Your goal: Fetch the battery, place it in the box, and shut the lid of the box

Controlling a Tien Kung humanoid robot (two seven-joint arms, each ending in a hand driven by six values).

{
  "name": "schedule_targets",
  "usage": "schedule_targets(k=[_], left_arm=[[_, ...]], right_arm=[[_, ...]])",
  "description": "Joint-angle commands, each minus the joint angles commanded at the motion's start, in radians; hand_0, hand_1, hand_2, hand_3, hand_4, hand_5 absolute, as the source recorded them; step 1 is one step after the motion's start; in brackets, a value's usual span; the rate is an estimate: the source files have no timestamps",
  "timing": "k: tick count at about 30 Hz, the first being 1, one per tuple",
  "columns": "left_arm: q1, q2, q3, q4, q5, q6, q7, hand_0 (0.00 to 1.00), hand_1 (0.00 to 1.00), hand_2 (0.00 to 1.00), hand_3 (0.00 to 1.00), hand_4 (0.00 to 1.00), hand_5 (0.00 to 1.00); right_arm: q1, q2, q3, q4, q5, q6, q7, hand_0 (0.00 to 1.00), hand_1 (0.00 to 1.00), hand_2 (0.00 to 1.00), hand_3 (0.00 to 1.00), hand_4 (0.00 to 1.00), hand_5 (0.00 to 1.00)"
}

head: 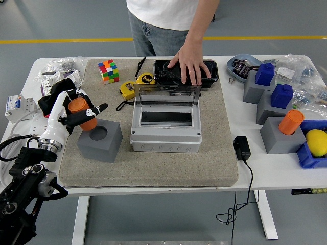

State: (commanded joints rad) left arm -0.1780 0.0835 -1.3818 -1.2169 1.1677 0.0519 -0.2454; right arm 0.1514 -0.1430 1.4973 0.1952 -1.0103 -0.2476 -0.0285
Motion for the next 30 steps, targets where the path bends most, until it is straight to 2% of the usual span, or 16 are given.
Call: schedule_targets(k=[6,9,10,12,15,16,20,26,30], left_arm=[[-0.021,0.01,-0.021,-0.016,0.016,0.018,0.007,0.047,0.002,0.013,0.002,0.998,0.153],[-0.041,0.025,-0.029,-0.042,0.085,0.033,0.034,0.047,0.002,0.013,0.002,0.998,0.153],[-0.046,0.028,-0.029,-0.048,0.108,0.036,0.041,0.046,0.002,0.004,0.002,0.998,0.226],[-0.06,0.04,-0.023,-0.071,0.19,0.055,0.067,0.046,0.002,0.004,0.002,0.998,0.226],[-0.079,0.057,-0.001,-0.109,0.3,0.055,0.1,0.046,0.002,0.004,0.002,0.998,0.226],[-0.085,0.062,0.008,-0.121,0.339,0.056,0.107,0.048,0.002,0.002,0.002,0.998,0.439],[-0.113,0.081,0.07,-0.163,0.503,0.053,0.127,0.048,0.002,0.002,0.002,0.998,0.439],[-0.14,0.092,0.141,-0.21,0.734,0.052,0.148,0.048,0.002,0.002,0.002,0.998,0.444],[-0.178,0.105,0.226,-0.239,0.862,0.026,0.178,0.047,0.002,0.002,0.002,0.998,0.452]], right_arm=[[0.0,-0.001,-0.002,-0.001,0.0,0.0,-0.001,0.807,0.775,0.751,0.793,0.998,0.998],[0.001,-0.004,-0.003,-0.002,-0.001,-0.001,-0.003,0.807,0.775,0.751,0.793,0.998,0.998],[0.002,-0.004,-0.002,-0.002,-0.001,-0.001,-0.003,0.806,0.774,0.75,0.793,0.998,0.998],[0.002,-0.005,-0.003,-0.002,-0.001,-0.002,-0.004,0.806,0.774,0.75,0.793,0.998,0.998],[0.002,-0.006,-0.003,-0.001,-0.002,-0.002,-0.004,0.806,0.774,0.75,0.793,0.998,0.998],[0.003,-0.006,-0.003,-0.001,-0.001,-0.002,-0.004,0.807,0.774,0.75,0.793,0.998,0.998],[0.005,-0.008,0.0,-0.002,-0.003,-0.001,-0.003,0.807,0.774,0.75,0.793,0.998,0.998],[0.006,-0.009,0.008,-0.004,-0.008,0.002,-0.005,0.807,0.774,0.75,0.793,0.998,0.998],[0.009,-0.013,0.008,-0.003,-0.008,0.001,-0.005,0.807,0.772,0.751,0.793,0.998,0.998]])
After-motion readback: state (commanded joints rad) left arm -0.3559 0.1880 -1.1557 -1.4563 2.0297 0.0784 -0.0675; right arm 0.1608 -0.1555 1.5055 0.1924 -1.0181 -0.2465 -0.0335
